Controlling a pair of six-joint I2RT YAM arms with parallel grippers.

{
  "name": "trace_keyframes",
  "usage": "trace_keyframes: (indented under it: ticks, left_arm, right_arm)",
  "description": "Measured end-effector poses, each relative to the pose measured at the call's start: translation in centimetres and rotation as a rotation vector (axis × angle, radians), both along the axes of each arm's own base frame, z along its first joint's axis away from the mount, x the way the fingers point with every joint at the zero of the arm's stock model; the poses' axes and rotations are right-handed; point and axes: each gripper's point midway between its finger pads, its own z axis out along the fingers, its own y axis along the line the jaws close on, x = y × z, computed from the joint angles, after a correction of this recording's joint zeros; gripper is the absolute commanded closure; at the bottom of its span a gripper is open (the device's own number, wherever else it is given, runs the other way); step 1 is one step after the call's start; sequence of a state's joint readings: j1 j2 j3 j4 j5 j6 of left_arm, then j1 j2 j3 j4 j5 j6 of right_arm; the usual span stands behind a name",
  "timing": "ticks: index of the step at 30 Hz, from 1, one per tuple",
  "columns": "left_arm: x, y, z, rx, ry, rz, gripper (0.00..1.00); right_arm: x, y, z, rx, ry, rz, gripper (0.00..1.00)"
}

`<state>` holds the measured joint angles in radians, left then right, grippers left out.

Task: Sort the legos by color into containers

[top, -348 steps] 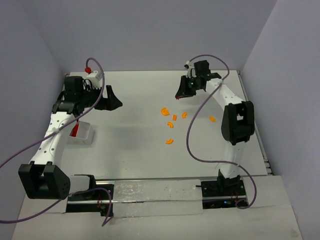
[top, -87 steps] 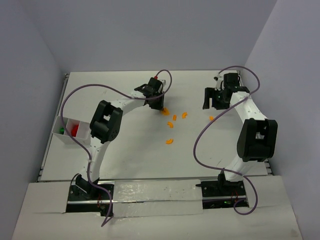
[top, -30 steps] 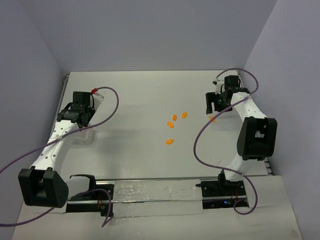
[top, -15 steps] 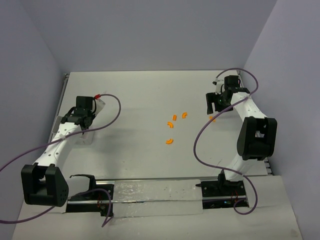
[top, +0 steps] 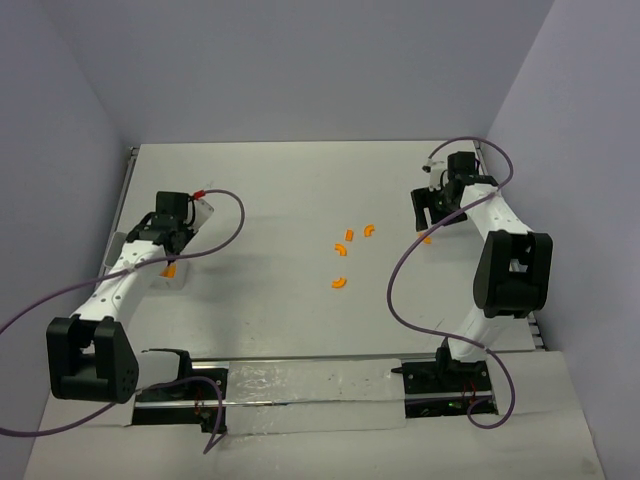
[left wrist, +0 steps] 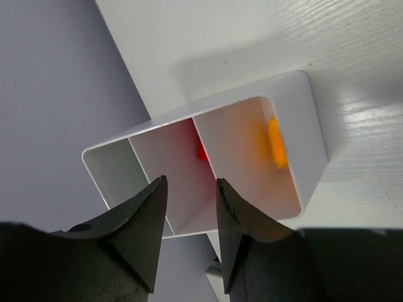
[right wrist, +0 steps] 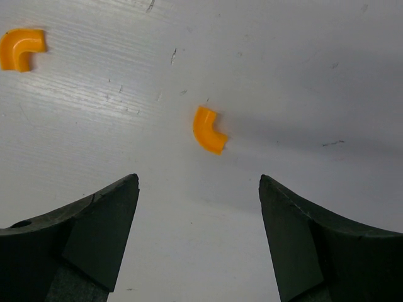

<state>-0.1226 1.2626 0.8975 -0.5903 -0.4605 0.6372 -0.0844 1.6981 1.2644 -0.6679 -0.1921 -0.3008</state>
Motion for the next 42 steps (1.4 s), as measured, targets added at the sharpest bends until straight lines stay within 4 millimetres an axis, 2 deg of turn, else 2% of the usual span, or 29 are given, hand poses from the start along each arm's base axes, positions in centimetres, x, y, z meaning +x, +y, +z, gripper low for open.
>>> trace_keyframes:
  ticks: [2,5,12,17,23,31,37,38,42]
  left_arm:
    - [0.1,-0.4,0.0,-0.024,0.011,-0.009,0.50]
    - [0.9,-1.9,0.9,-0.107,0.017,-0.035,0.36]
    - [3.0,-7.7,5.1,-0.337,-0.041,-0.175,0.35]
    - [2.3,-10.1,4.8,-0.417,-0.004,-0.218,0.35]
    - [1.9,-10.8,4.3,-0.453,0.019,-0.215,0.34]
    - [1.9,-11.1,4.0,-0.476,0.025,-0.197,0.34]
    - [1.9,-11.3,3.9,-0.486,0.026,-0.194,0.34]
    - [1.9,-11.3,3.9,-0.488,0.025,-0.191,0.34]
    - [1.9,-11.4,3.9,-0.501,0.021,-0.179,0.34]
  right_arm:
    - [0.0,-0.2,-0.1,-0.016,0.001,0.024,0.21]
    - [0.1,-0.8,-0.1,-0.045,0.011,0.069,0.26]
    - [0.8,-2.0,-1.6,-0.095,0.075,0.203,0.33]
    - [0.3,-2.0,-3.8,-0.078,0.160,0.270,0.35]
    - [-0.7,-1.2,-5.0,-0.028,0.214,0.317,0.37]
    - [-0.6,-0.7,-6.7,0.007,0.249,0.356,0.41]
    - [-0.2,-0.7,-6.9,0.007,0.240,0.383,0.62]
    - [-0.2,-0.7,-6.9,0.006,0.239,0.389,0.62]
    - [-0.1,-0.5,-7.0,0.011,0.228,0.411,0.73]
